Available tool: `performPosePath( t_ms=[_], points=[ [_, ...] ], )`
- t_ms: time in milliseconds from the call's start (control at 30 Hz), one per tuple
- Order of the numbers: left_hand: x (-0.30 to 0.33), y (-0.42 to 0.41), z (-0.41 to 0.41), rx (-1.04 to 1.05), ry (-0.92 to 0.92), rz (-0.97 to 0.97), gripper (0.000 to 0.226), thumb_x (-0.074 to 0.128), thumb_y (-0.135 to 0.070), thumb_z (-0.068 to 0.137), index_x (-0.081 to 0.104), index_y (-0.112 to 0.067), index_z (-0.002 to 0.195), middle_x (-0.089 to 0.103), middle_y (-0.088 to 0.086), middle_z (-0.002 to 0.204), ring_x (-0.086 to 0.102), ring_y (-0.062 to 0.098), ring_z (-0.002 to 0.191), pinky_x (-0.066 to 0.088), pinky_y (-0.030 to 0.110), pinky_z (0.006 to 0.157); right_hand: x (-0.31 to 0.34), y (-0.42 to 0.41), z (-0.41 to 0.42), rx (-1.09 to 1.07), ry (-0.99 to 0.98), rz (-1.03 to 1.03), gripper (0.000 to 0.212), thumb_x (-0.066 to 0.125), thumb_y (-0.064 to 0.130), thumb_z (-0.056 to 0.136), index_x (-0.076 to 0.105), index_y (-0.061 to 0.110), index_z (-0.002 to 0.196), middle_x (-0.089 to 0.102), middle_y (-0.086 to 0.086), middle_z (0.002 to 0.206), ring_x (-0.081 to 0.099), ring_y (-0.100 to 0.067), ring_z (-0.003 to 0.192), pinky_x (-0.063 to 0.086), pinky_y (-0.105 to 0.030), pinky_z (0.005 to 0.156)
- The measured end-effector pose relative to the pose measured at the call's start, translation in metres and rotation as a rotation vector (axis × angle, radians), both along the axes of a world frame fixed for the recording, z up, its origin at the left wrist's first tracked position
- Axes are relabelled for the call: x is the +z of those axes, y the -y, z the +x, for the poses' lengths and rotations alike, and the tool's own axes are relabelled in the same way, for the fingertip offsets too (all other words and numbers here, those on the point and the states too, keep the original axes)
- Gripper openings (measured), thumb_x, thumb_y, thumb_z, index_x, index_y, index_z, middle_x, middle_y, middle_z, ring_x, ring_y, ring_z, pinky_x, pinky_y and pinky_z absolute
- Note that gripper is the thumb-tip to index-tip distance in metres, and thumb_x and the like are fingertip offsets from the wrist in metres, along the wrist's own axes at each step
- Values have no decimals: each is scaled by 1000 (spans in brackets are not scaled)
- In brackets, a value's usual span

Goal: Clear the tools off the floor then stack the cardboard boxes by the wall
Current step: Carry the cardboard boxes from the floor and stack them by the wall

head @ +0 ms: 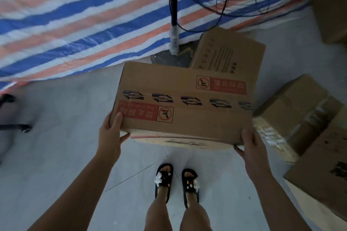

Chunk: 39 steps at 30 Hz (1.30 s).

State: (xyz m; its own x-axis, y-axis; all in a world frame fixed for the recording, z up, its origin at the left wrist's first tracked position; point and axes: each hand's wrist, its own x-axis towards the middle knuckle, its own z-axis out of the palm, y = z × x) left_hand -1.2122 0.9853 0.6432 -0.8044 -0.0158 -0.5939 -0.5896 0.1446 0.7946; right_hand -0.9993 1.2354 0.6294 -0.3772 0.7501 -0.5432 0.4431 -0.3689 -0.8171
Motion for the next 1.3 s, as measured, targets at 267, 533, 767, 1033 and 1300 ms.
performPosePath(
  t_ms=[267, 533, 767, 1033, 1300],
  points=[
    [112, 80, 47, 280, -190, -2, 35, 47, -29, 98, 47, -22, 132, 58, -4, 113, 54, 19, 111, 51, 48, 89, 99, 27, -40, 312, -171, 70, 38, 46, 26, 98, 43, 20, 135, 48, 1, 124, 54, -14, 106, 52, -26, 86],
    [166, 179, 153, 724, -276, 13, 38, 50, -30, 96, 49, -19, 132, 56, 2, 125, 53, 20, 115, 50, 50, 91, 145, 98, -72, 740, -261, 73, 19, 49, 31, 96, 52, 36, 114, 59, 12, 109, 59, -7, 94, 53, -38, 84],
    [183, 253, 292, 1041, -322, -32, 36, 46, -28, 98, 50, -20, 132, 60, -6, 116, 56, 10, 109, 50, 47, 88, 168, 202, -61, 1038, -227, 43, 44, 52, 29, 93, 44, 22, 136, 49, -1, 122, 53, -21, 105, 51, -39, 86],
    [181, 356, 455, 1413, -293, -44, 32, 50, -30, 96, 54, -22, 126, 59, -11, 111, 55, 13, 107, 50, 47, 87, 183, 373, 3, 1432, -206, 55, 41, 52, 40, 90, 46, 29, 130, 54, 6, 107, 55, -15, 95, 51, -45, 92],
    [190, 479, 594, 1692, -277, -122, 37, 52, -31, 95, 53, -16, 128, 58, 4, 119, 56, 19, 103, 51, 51, 86, 180, 571, 81, 1719, -208, 48, 46, 53, 38, 92, 46, 21, 135, 55, 0, 115, 55, -22, 101, 50, -49, 94]
  ],
)
